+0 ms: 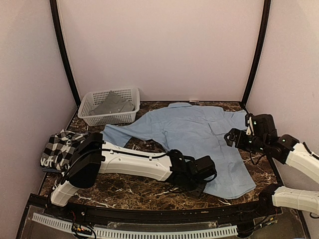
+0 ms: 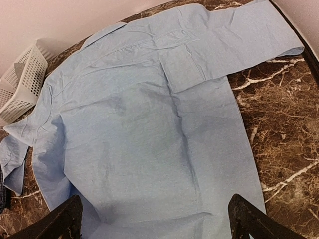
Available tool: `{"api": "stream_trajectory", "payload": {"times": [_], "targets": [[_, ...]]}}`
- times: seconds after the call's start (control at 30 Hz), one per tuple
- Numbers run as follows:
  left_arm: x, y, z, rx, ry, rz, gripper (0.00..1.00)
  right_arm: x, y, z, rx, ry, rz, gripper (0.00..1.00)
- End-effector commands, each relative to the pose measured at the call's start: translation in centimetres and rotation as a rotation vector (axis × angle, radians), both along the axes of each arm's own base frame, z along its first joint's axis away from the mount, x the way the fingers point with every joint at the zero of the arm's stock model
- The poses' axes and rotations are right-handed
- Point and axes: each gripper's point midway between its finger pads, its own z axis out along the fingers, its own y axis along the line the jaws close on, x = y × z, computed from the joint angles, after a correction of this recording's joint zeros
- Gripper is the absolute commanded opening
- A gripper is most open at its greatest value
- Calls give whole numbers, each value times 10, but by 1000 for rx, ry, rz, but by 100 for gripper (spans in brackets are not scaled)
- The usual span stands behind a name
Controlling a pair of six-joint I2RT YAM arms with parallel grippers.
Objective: Fold and stack the long sleeve shirts
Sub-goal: Flatten out the crumpled shirt at the center of the board.
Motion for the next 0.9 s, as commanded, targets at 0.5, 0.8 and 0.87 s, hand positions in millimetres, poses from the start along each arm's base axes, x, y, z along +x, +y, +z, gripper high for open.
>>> {"api": "stream_trajectory", "payload": {"times": [0.5, 0.8, 0.87], "targets": [[13, 89, 83, -66, 2, 333, 0, 1, 16, -64, -17, 158, 16, 97], [-16, 165, 100, -275, 202, 414, 0, -11, 42, -105, 10, 258, 81, 87], [-21, 184, 93, -247, 214, 446, 0, -17, 46, -115, 22, 278, 84, 85]]}}
